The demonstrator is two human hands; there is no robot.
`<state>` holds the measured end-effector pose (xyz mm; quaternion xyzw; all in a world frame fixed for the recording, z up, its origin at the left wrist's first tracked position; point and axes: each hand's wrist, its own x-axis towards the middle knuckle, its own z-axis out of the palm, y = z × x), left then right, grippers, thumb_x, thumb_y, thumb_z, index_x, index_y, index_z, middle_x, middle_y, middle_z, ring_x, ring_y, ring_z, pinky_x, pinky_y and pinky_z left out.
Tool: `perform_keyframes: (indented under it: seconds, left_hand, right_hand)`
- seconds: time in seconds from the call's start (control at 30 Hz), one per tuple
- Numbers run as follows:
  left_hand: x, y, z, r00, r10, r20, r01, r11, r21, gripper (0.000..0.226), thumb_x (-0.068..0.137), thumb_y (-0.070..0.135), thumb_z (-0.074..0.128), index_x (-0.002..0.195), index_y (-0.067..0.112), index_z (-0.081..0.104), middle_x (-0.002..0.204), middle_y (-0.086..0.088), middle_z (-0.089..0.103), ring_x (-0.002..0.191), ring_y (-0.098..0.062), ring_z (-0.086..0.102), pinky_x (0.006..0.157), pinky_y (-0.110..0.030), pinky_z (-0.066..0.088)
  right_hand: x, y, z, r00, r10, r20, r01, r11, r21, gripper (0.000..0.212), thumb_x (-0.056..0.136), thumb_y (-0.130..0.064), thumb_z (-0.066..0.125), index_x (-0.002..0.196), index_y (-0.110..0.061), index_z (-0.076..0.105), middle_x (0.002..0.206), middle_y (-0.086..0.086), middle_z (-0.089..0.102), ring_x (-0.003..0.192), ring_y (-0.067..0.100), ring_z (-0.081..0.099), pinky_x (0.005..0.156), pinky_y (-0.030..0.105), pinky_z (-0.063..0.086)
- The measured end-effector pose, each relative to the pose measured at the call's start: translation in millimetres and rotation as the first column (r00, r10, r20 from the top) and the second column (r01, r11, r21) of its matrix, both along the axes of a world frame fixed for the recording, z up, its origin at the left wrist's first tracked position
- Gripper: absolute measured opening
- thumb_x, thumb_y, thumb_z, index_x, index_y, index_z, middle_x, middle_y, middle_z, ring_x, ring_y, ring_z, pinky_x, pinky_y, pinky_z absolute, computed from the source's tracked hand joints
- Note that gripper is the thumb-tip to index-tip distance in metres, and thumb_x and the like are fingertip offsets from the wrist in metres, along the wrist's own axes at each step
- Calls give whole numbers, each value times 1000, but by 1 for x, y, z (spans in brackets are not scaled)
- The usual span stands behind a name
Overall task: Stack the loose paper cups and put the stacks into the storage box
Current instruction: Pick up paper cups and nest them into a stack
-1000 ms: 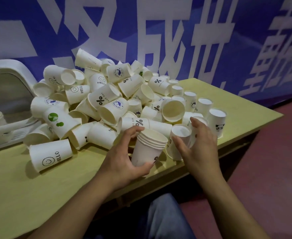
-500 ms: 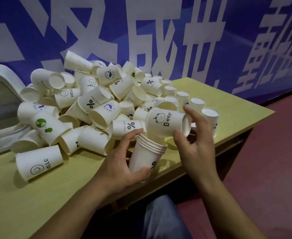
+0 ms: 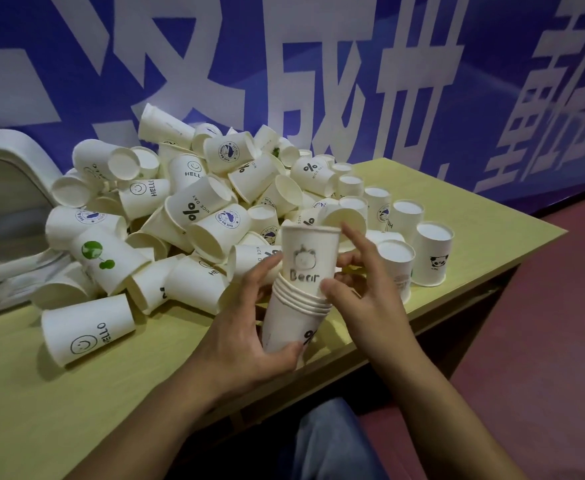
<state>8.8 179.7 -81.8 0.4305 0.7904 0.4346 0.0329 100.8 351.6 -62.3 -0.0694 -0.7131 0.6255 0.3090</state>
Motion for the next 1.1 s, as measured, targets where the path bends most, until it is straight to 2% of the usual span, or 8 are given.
perform_keyframes:
  seconds: [0.13, 0.33, 0.43, 0.6, 0.73, 0.83, 0.97, 1.1]
  left_hand:
    - [0, -2, -5, 997, 44, 59, -47, 998, 49, 117, 61, 55, 76, 143, 72, -6, 151, 10, 42, 131, -6, 49, 83, -8, 49]
    - [-3, -17, -3, 989, 135, 66, -144, 976, 161, 102, 58, 56, 78, 140, 69, 20, 135, 26, 52, 110, -4, 65, 90, -39, 59]
    - [-3, -16, -3, 983, 165, 80, -176, 971, 162, 98, 54, 63, 81, 134, 73, 24, 130, 33, 55, 108, -2, 66, 87, -39, 60]
    - [-5, -10, 4, 969, 230, 89, -243, 955, 172, 82, 55, 64, 83, 120, 74, 33, 108, 36, 60, 91, -4, 69, 72, -34, 62]
    - [-6, -8, 10, 962, 250, 111, -267, 946, 182, 90, 58, 60, 86, 127, 77, 31, 114, 41, 54, 98, 4, 63, 80, -37, 61]
    - [-6, -10, 13, 962, 246, 120, -263, 951, 160, 93, 53, 67, 80, 130, 79, 28, 116, 45, 49, 104, 12, 57, 85, -36, 60]
    - [-7, -15, 13, 960, 252, 125, -267, 956, 121, 96, 50, 71, 76, 132, 78, 26, 121, 41, 48, 107, 4, 59, 87, -40, 60]
    - [-8, -16, 13, 967, 243, 80, -250, 963, 97, 104, 56, 60, 87, 131, 83, 18, 113, 55, 42, 102, 19, 54, 87, -25, 54]
  right_hand:
    - [-4, -8, 1, 1000, 0, 12, -1, 998, 62, 43, 85, -28, 60, 124, -45, 54, 124, -3, 54, 96, -1, 60, 75, 14, 50]
    - [-8, -20, -10, 999, -6, 33, -1, 976, 216, 43, 85, -48, 52, 127, -42, 61, 129, -18, 60, 118, 0, 56, 92, 19, 49]
    - [-11, -18, -7, 997, -33, 67, 8, 936, 353, 41, 87, -53, 49, 120, -39, 68, 122, -20, 65, 118, 0, 55, 96, 31, 48]
    - [-30, 11, 18, 860, -497, -118, 440, 605, 664, 30, 90, -39, 64, 119, -31, 66, 122, -7, 61, 111, 15, 49, 90, 33, 39]
    - [-61, 34, 29, 685, -725, 69, 347, 408, 845, 56, 85, -57, 65, 131, -29, 50, 139, 3, 48, 128, 30, 42, 106, 46, 30]
    - [-77, 41, 22, 651, -744, 150, 269, 411, 871, 70, 79, -63, 67, 134, -25, 43, 137, 5, 47, 127, 32, 45, 108, 50, 28]
    - [-82, 40, 20, 667, -733, 130, 306, 429, 850, 66, 80, -52, 69, 132, -22, 43, 129, 4, 50, 119, 28, 52, 106, 46, 31]
    - [-69, 33, 31, 803, -597, -8, 435, 576, 692, 71, 79, -42, 77, 137, -24, 40, 133, 1, 50, 118, 23, 51, 100, 43, 45]
